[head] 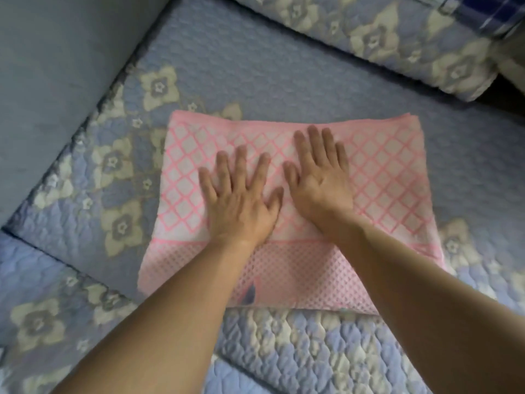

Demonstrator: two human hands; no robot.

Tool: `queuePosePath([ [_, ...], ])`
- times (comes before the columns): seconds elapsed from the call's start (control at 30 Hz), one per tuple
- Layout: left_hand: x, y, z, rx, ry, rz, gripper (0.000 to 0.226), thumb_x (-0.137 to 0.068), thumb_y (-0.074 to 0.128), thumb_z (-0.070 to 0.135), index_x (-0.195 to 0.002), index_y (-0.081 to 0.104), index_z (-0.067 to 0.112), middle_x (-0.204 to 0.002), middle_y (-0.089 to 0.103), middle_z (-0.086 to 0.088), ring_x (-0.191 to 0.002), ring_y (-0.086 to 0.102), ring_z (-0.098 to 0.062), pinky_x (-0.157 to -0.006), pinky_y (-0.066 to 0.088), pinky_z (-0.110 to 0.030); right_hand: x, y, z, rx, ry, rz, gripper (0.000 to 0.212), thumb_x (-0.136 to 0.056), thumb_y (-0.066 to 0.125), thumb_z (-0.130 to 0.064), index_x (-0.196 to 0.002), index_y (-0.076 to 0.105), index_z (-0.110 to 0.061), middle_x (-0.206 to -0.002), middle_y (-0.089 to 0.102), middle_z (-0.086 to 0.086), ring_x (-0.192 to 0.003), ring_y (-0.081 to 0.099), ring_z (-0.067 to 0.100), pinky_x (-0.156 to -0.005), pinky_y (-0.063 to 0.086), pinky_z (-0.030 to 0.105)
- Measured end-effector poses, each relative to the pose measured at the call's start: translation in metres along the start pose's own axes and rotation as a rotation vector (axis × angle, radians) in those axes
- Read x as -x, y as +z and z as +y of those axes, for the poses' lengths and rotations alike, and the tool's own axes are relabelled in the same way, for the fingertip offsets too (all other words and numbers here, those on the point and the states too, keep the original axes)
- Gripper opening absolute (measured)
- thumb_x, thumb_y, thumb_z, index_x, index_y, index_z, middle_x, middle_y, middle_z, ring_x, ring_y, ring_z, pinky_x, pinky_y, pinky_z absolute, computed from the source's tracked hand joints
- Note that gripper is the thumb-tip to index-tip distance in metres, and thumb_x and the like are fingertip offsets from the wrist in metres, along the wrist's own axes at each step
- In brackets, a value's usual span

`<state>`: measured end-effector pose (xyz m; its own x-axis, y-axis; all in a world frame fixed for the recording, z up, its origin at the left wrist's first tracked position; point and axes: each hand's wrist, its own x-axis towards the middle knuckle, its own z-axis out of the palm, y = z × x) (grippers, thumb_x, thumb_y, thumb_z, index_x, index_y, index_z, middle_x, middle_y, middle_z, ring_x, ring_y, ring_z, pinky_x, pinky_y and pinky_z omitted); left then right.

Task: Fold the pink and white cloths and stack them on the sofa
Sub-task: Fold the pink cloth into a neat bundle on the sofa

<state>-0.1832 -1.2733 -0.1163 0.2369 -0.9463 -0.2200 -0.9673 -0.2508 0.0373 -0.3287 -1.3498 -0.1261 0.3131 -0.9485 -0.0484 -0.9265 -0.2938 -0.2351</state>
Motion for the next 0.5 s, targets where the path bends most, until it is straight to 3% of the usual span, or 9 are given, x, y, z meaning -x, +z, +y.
queuePosePath([
  [0.1, 0.003, -0.017, -0.009, 0.149, 0.045, -0.041, 0.070, -0.091, 0.029, 0.066, -0.155, 0.018, 0.042, -0.168, 0.005, -0.003, -0.154, -0.001, -0.034, -0.120, -0.002, -0.060, 0.005, -0.035, -0.020, -0.431, 0.096, 0.051, 0.063, -0.104, 0.035, -0.045, -0.158, 0.023, -0.017, -0.167, 0.016, 0.007, -0.155, 0.008, 0.023, -0.126, 0.010, 0.044],
  [0.17, 0.012, -0.026, -0.036, 0.223, 0.049, 0.007, 0.065, -0.090, 0.036, 0.056, -0.151, 0.033, 0.036, -0.164, 0.021, -0.013, -0.151, 0.013, -0.038, -0.121, 0.011, -0.057, 0.023, -0.064, -0.044, -0.786, 0.120, 0.098, 0.058, -0.107, 0.035, -0.040, -0.159, 0.021, -0.018, -0.167, 0.014, -0.002, -0.154, 0.006, 0.009, -0.126, 0.008, 0.033],
  [0.27, 0.034, -0.027, -0.087, 0.342, -0.192, 0.147, 0.066, -0.090, 0.046, 0.046, -0.153, 0.036, 0.026, -0.155, 0.032, -0.022, -0.142, 0.030, -0.043, -0.117, 0.026, -0.053, 0.038, -0.071, -0.075, -1.105, 0.138, 0.109, 0.054, -0.109, 0.030, -0.034, -0.159, 0.019, -0.017, -0.162, 0.017, -0.014, -0.150, 0.011, -0.005, -0.123, 0.010, 0.020],
  [0.37, 0.035, -0.018, -0.106, 0.498, -0.429, -0.047, 0.072, -0.094, 0.047, 0.053, -0.156, 0.012, 0.040, -0.153, 0.031, -0.020, -0.139, 0.031, -0.043, -0.114, 0.027, -0.056, 0.022, -0.037, -0.080, -1.070, 0.288, 0.076, 0.062, -0.104, 0.030, -0.046, -0.159, 0.021, -0.018, -0.163, 0.019, -0.013, -0.147, 0.014, -0.008, -0.125, 0.011, 0.024],
  [0.47, 0.030, -0.010, -0.104, 0.452, -0.370, -0.011, 0.075, -0.095, 0.046, 0.056, -0.156, 0.006, 0.042, -0.147, 0.036, -0.018, -0.132, 0.034, -0.040, -0.111, 0.027, -0.054, 0.003, -0.017, -0.069, -1.055, 0.335, 0.046, 0.061, -0.104, 0.034, -0.046, -0.158, 0.026, -0.017, -0.162, 0.024, -0.011, -0.141, 0.019, -0.009, -0.115, 0.011, 0.006],
  [0.5, 0.030, -0.012, -0.105, 0.505, -0.373, -0.001, 0.076, -0.094, 0.048, 0.054, -0.157, 0.008, 0.041, -0.145, 0.036, -0.019, -0.130, 0.036, -0.041, -0.111, 0.027, -0.051, 0.002, -0.017, -0.068, -1.085, 0.327, 0.033, 0.060, -0.106, 0.034, -0.046, -0.158, 0.025, -0.019, -0.162, 0.023, -0.012, -0.142, 0.019, -0.009, -0.114, 0.012, 0.005],
])
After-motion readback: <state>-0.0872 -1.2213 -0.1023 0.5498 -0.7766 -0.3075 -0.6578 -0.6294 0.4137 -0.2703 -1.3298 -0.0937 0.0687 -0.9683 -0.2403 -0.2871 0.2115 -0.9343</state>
